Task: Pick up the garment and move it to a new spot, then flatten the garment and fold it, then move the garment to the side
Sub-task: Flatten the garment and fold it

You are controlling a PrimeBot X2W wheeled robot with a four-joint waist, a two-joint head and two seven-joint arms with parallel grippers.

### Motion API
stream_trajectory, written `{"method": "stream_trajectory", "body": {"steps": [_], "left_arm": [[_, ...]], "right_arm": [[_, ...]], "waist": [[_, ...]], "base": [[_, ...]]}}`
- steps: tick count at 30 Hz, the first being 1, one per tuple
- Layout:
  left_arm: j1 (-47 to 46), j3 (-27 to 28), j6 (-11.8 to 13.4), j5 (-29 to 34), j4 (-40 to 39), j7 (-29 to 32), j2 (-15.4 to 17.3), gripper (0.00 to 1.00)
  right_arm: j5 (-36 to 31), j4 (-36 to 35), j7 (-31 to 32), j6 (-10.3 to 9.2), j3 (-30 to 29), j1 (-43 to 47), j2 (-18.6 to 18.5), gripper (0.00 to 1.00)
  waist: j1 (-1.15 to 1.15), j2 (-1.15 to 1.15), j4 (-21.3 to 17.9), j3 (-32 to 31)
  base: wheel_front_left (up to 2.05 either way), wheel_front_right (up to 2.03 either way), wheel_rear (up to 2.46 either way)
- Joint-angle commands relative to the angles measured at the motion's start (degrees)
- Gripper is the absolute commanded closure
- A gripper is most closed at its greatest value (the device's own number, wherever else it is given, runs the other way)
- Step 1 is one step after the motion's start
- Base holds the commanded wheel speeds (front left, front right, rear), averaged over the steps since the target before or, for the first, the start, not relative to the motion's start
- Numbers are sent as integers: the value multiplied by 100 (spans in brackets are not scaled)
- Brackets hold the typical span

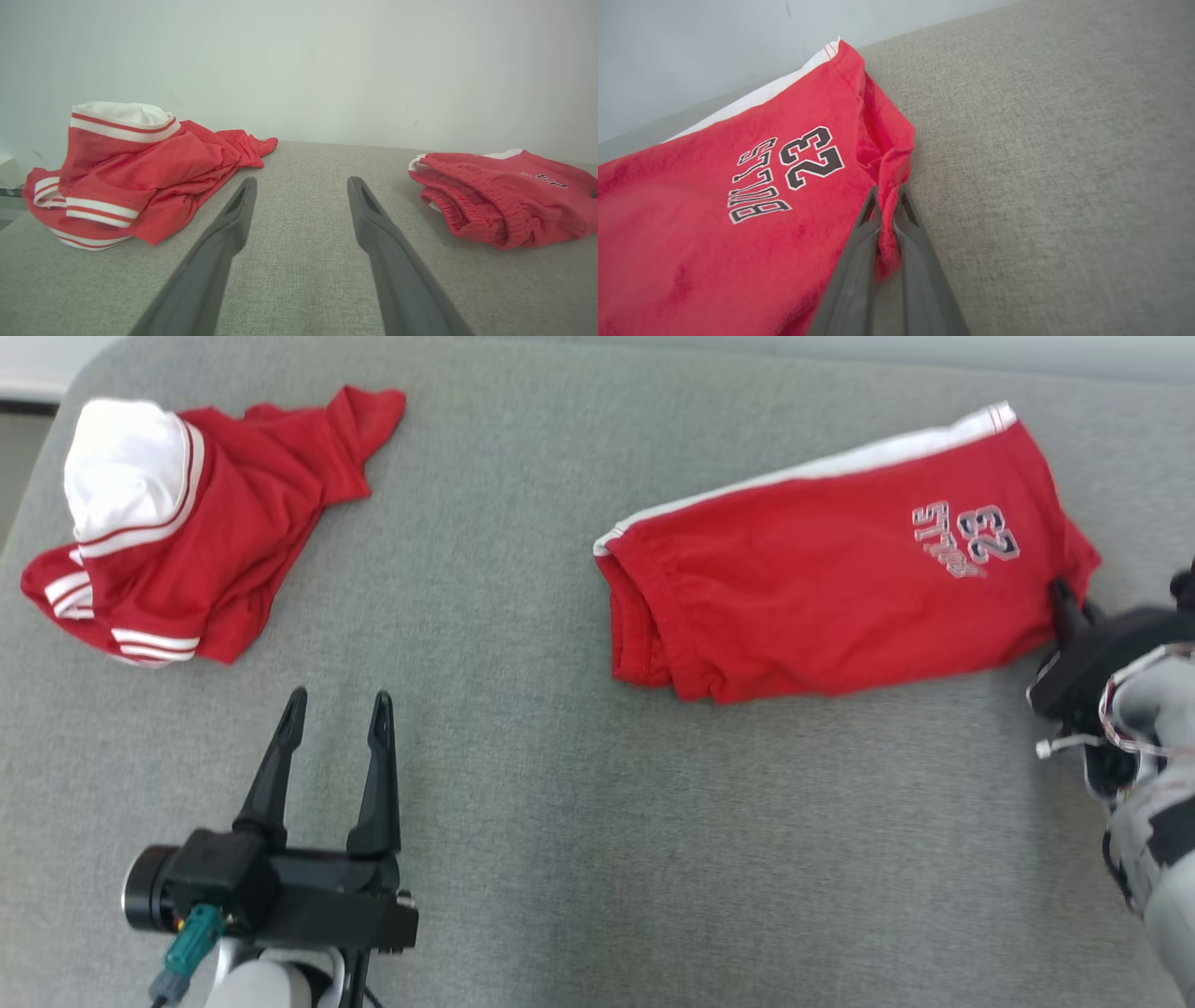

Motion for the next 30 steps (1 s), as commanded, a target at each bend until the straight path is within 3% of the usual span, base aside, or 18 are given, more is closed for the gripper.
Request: {"method": "stream_trajectory", "body": {"steps": [1, 16, 21, 30], "left_arm": [[132, 18, -5, 44, 20, -21, -7, 0], [728, 298, -5, 94, -44, -20, 16, 0], [748, 325, -4, 95, -41, -20, 30, 0], [771, 318, -5, 89, -38, -20, 48, 0]], "right_arm": [[122, -50, -77, -14, 8, 219, -49, 100], [1347, -1149, -427, -14, -201, 2132, -713, 100], [1289, -1412, -586, -14, -146, 2191, -739, 100], [827, -2422, -810, -14, 315, 2166, -444, 100]], "waist": [[0, 0, -136, -188], [0, 0, -727, -812], [0, 0, -806, -814], [0, 0, -823, -848]], "base": [[0, 0, 0], [0, 0, 0], [0, 0, 0], [0, 0, 0]]}}
